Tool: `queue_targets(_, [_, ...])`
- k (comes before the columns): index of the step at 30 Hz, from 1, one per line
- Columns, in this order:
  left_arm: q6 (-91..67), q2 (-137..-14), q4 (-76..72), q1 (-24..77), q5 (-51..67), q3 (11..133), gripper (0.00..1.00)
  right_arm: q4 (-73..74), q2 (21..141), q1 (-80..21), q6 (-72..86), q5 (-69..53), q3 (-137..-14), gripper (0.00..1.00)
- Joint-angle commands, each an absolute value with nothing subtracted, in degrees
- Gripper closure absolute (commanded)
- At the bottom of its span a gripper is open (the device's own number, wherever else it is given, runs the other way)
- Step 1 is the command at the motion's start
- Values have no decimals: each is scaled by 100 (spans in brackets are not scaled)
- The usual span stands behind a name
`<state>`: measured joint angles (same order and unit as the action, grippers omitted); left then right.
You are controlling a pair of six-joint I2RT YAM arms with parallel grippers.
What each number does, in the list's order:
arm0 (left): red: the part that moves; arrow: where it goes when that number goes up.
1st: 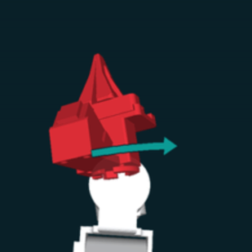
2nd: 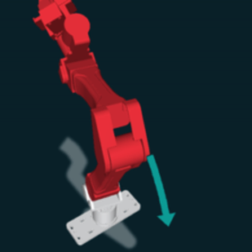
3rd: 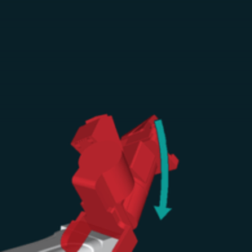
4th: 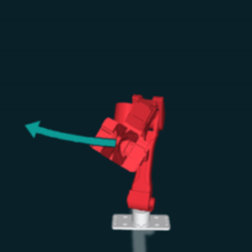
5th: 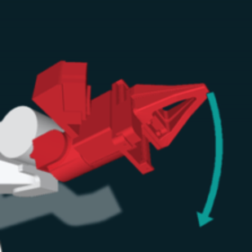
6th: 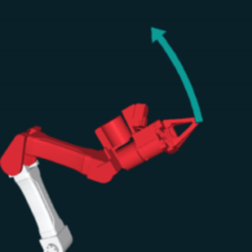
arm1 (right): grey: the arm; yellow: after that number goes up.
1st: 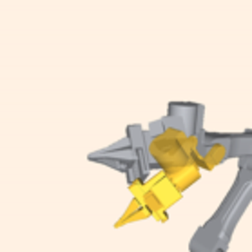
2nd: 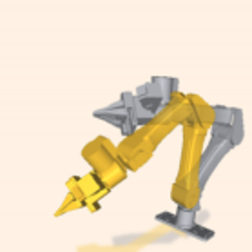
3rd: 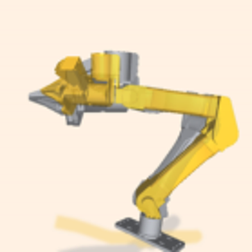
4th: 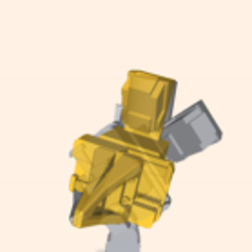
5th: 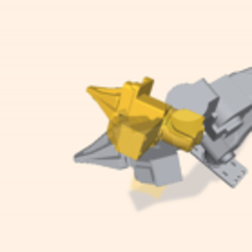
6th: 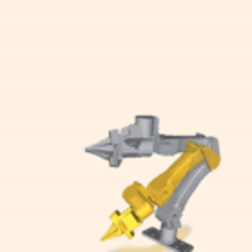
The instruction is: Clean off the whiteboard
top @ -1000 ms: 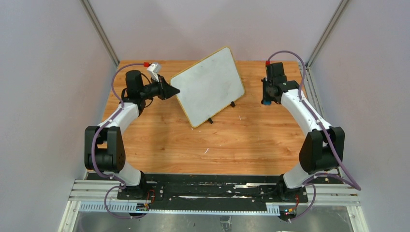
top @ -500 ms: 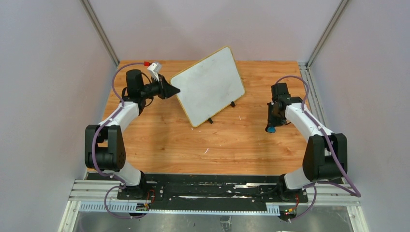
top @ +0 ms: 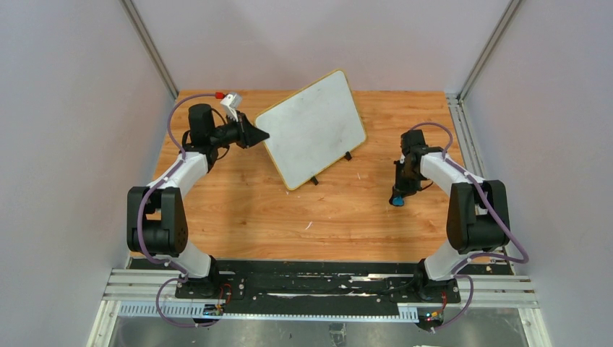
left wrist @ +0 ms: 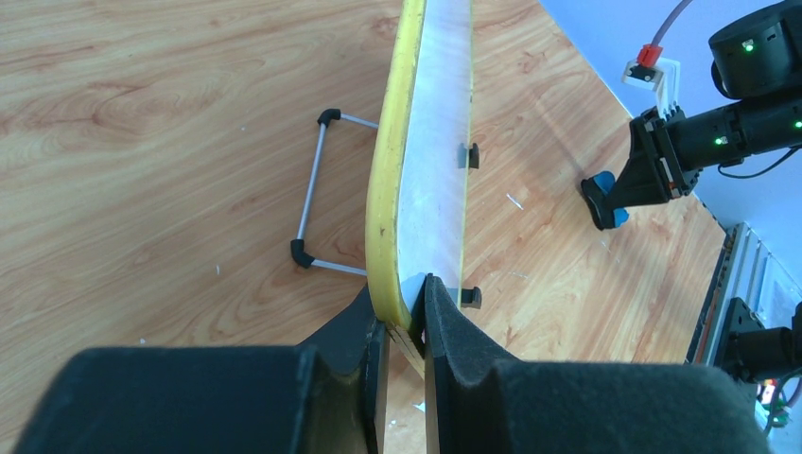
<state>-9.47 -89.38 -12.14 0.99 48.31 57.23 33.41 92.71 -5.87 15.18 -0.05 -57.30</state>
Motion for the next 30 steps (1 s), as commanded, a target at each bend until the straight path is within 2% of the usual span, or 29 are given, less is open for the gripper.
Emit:
queue_targets(1, [-121,-9129,-827,132,4132,5659,97,3303,9167,-492,1605,-133,-5669,72])
queue_targets(3, [-127,-9147,-824,132,4139,5675,96,3312,9113,-494,1608,-140,-5661,60])
queue_targets(5, [-132,-9159,-819,132,4140,5678,95,3315,9084,-492,1607,-151,-5654,55])
queue_targets(7, [-129,-9160,-805,132,4141,5678,94,3324,9086,-492,1608,-127,-5650,40])
queue_targets(8, [-124,-9161,-800,132,4140,5678,94,3348,9084,-498,1626,-106,-5659,37])
queue_targets(25, [-97,-8908,-652,134,4307,5661,77,3305,9028,-501,1622,-82,-5614,36])
queue_targets(30, [-121,-8779,-633,132,4375,5645,58,3289,9035,-499,1625,-96,-5613,36])
